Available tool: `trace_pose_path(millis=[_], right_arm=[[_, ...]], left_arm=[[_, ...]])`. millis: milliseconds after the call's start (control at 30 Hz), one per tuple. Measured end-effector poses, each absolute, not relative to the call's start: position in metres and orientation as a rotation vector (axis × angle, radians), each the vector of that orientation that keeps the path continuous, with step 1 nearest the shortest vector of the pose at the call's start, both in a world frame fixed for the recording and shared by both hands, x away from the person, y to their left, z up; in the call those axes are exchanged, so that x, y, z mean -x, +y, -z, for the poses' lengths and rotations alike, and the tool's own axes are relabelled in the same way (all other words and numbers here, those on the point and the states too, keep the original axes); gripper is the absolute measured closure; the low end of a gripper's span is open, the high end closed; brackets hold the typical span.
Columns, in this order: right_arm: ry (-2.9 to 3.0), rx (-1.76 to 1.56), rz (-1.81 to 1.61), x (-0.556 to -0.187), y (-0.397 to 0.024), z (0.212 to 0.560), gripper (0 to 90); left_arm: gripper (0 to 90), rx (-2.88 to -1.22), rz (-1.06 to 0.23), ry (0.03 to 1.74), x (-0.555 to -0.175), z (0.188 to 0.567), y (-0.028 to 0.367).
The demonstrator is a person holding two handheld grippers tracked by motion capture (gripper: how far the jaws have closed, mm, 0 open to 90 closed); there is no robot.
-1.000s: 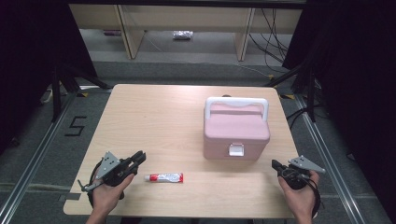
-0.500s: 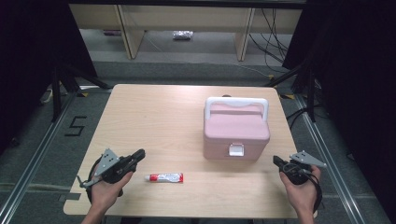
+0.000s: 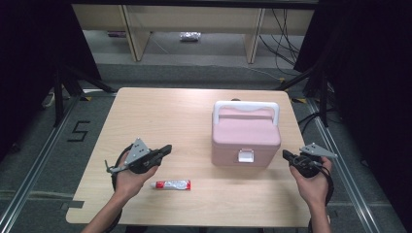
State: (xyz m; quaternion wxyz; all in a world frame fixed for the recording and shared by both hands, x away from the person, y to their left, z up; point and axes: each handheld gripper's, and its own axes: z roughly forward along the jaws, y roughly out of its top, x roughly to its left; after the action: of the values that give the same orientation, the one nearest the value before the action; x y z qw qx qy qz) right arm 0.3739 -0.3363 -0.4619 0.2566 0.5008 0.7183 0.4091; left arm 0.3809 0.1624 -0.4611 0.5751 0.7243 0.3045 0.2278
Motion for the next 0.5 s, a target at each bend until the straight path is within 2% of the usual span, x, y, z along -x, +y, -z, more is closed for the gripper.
trace_pose_path(millis=[500], right_arm=[[2.009,-1.345,-1.122,-0.392,-0.33,0.46,90.0]], left_arm=[[89.8,-1.805,-0.425,0.677,-0.425,0.462,0.088]])
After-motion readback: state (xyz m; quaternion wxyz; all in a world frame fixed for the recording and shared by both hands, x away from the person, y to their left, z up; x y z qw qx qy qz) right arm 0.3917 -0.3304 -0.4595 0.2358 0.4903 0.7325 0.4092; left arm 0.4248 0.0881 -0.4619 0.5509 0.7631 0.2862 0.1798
